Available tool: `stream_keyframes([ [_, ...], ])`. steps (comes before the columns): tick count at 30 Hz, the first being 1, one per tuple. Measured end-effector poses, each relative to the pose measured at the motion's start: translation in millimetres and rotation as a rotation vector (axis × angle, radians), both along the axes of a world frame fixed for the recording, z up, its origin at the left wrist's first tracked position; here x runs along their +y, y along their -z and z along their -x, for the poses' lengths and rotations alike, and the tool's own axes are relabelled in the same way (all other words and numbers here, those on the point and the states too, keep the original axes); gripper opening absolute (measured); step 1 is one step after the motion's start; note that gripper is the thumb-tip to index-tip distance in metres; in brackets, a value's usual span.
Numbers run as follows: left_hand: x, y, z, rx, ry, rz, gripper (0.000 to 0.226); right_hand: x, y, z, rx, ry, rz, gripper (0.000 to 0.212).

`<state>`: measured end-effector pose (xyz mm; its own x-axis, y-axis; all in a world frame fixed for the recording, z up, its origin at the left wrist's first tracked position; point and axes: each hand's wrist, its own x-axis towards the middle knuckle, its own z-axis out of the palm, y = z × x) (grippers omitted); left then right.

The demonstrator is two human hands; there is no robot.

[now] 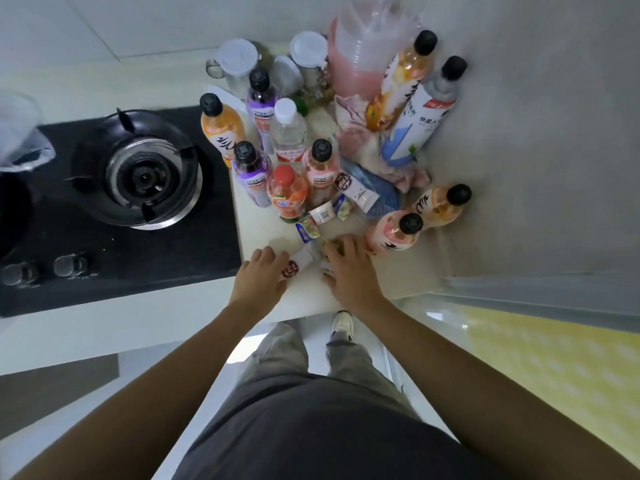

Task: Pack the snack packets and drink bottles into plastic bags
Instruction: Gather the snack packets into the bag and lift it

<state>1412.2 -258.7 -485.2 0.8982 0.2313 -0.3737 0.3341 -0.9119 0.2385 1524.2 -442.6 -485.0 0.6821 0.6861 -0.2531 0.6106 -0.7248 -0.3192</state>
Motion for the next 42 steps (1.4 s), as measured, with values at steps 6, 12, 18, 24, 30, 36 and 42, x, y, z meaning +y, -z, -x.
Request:
stream_keyframes([
  [6,-13.8,-1.6,13.2,0.048,-0.178,0.097,0.037,-8.5,4.9,-5.6,-0.025,-0.058,0.019,0.06],
  [12,-24.2,-13.7,42.1,-0.025,-0.332,0.116,0.025,-12.3,2.3,-7.1,-0.028,-0.087,-0.083,0.048],
  [18,-34.7,-24.8,74.5,-0.148,-0.49,0.09,0.021,-2.9,-7.7,1.7,-0.037,-0.173,-0.106,0.046],
  [24,-24.2,-48.6,120.3,-0.307,-0.661,0.058,0.021,61.2,-36.0,38.2,-0.046,-0.343,-0.208,0.045],
  [30,22.3,-74.7,204.4,-0.433,-0.829,0.011,0.018,150.7,-68.0,117.6,-0.061,-0.553,-0.271,0.048],
  [36,90.1,-89.2,329.8,-0.563,-0.996,-0.046,0.018,253.7,-84.4,235.2,-0.048,-0.702,-0.277,0.048],
  [42,178.0,-106.6,447.1,-0.577,-1.107,-0.116,0.018,360.7,-95.9,350.3,0.039,-0.724,-0.355,0.045],
])
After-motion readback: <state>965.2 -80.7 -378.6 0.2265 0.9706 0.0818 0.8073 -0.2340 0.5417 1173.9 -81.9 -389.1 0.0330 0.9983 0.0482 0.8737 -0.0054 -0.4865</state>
